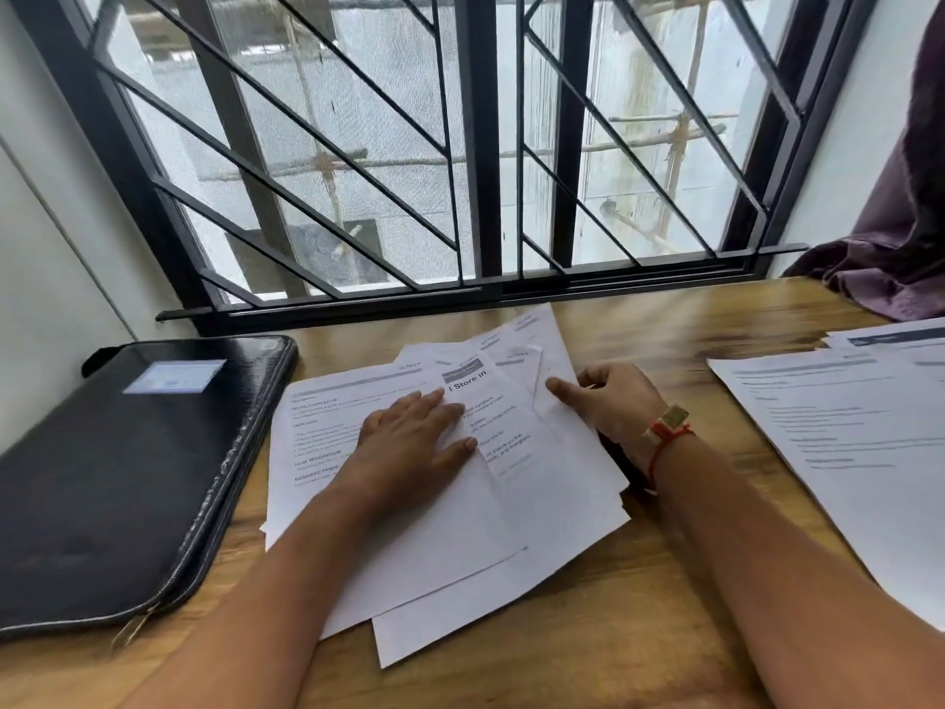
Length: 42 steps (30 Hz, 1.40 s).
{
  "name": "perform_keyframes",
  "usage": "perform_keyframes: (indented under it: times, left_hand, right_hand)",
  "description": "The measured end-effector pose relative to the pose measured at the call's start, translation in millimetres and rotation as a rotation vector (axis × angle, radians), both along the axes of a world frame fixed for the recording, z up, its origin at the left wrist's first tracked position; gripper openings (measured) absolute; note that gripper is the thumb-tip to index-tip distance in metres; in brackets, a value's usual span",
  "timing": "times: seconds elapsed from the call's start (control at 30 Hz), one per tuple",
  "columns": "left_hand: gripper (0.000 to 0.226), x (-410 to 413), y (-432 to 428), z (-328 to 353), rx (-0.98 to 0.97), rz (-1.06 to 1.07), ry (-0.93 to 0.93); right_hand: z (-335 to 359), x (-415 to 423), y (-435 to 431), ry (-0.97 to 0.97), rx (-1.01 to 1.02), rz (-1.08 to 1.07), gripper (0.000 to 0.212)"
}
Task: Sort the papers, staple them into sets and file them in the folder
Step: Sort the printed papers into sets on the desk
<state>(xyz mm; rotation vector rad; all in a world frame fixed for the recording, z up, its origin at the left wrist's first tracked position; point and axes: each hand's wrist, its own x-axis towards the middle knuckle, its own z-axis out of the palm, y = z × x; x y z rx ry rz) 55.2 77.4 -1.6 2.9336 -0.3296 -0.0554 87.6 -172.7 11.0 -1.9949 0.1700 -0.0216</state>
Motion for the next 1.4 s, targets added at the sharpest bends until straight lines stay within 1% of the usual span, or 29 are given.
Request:
perform_keyframes:
  times: [0.17, 0.2, 0.23, 0.33, 0.43, 0.5, 0.57, 0.63, 0.8, 1.0, 1.13, 1.27, 1.4]
  left_hand:
    - [0.062, -1, -1, 1, -0.013, -0.002, -0.004]
    - [0.062, -2, -1, 1, -0.013, -0.003, -0.003]
    - [0.062, -2, -1, 2, -0.012, -0.004, -0.002]
    - [0.062, -3, -1, 2, -0.014, -0.007, -0.005]
    - [0.062, -3, -2, 3, -0.009, -0.008, -0.003]
    - [0.062, -3, -2, 3, -0.013, -0.008, -0.001]
    - [0.062, -3, -1, 2, -0.010, -0.009, -0.007]
    - [0.063, -2, -1, 2, 0.002, -0.013, -0.013]
    - [0.062, -3, -2, 2, 0.002, -0.022, -0.018]
    - [0.063, -1, -4, 0, 0.036, -0.011, -0.024]
    - [0.062, -1, -4, 0, 0.042, -0.019, -0.018]
    - [0.062, 0, -4, 1, 0.058, -0.018, -0.013]
    - [0.063, -2, -5, 3, 0.054, -0.020, -0.013]
  right_hand:
    - [-6, 11, -10, 0.002, 0.032, -0.032, 0.027]
    - [-7, 12, -13, -0.005, -0.007, -0.043, 0.026]
    - [-6, 13, -16, -0.023, -0.091, -0.056, 0.026]
    - [0, 9, -22, -0.138, -0.404, -0.130, 0.028]
    - [4, 8, -27, -0.302, -0.519, -0.247, 0.028]
    - [6, 10, -31, -0.458, -0.535, -0.332, 0.029]
    - [8, 11, -36, -0.634, -0.502, -0.421, 0.030]
    - [14, 11, -42, -0.767, -0.414, -0.511, 0.029]
    - [29, 10, -51, -0.947, -0.115, -0.617, 0.029]
    - [48, 3, -53, -0.968, 0.098, -0.704, 0.027]
    - [49, 9, -61, -0.887, 0.127, -0.711, 0.030]
    - [43, 15, -71, -0.841, 0.169, -0.792, 0.032]
    - [40, 20, -78, -0.789, 0.186, -0.825, 0.037]
